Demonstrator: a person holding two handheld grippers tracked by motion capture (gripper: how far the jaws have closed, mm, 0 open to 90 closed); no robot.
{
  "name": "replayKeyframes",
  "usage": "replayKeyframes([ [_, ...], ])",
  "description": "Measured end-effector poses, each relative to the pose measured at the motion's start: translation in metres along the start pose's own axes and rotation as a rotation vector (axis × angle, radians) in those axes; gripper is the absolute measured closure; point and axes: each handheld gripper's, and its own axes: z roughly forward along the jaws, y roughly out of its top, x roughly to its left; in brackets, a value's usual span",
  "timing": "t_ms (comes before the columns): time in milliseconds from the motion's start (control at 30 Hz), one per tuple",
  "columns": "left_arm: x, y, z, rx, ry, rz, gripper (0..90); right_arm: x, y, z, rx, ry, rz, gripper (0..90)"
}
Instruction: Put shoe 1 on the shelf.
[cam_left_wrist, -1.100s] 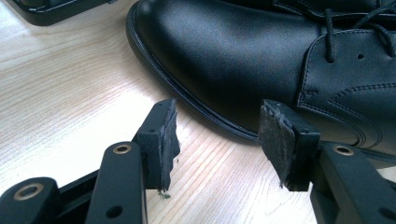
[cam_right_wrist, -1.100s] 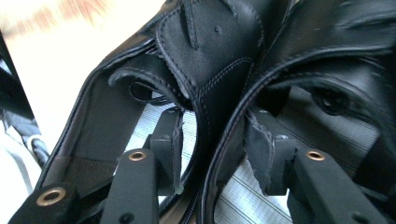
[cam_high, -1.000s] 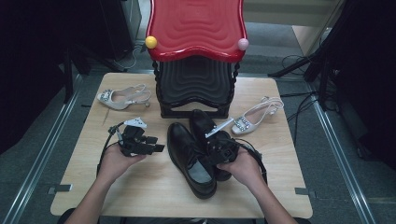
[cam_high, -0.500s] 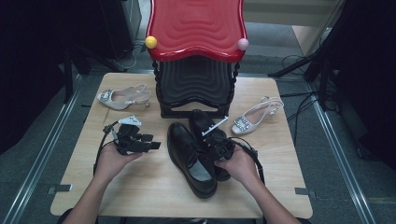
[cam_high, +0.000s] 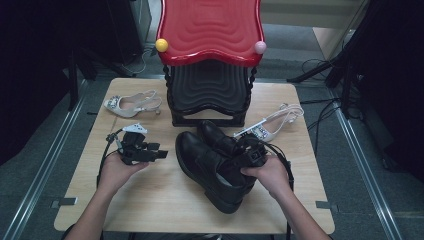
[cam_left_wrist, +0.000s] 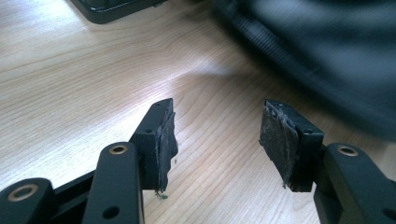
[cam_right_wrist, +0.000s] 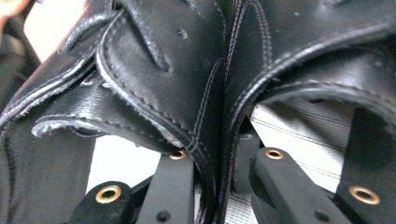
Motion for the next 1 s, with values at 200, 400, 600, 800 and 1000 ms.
replayKeyframes([
  [200, 0.004, -0.001, -0.002, -0.003, 0.009, -0.007, 45.7, 0.008, -0.004, -0.02, -0.042, 0.073, 0.006, 82.7],
  [400, 0.003, -0.001, -0.001, 0.001, 0.013, -0.002, 45.9, 0.015, 0.001, -0.042, -0.118, 0.127, 0.0, 82.6],
  [600, 0.002, -0.001, 0.001, 0.01, 0.01, 0.004, 45.9, 0.021, 0.015, -0.065, -0.225, 0.137, -0.005, 82.5],
  [800, 0.002, -0.001, 0.001, 0.007, 0.008, 0.004, 46.0, 0.017, 0.039, -0.078, -0.325, 0.111, 0.036, 82.5],
  [1000, 0.003, -0.001, 0.003, 0.017, 0.003, 0.004, 45.9, 0.008, 0.065, -0.081, -0.426, 0.022, 0.11, 82.4],
])
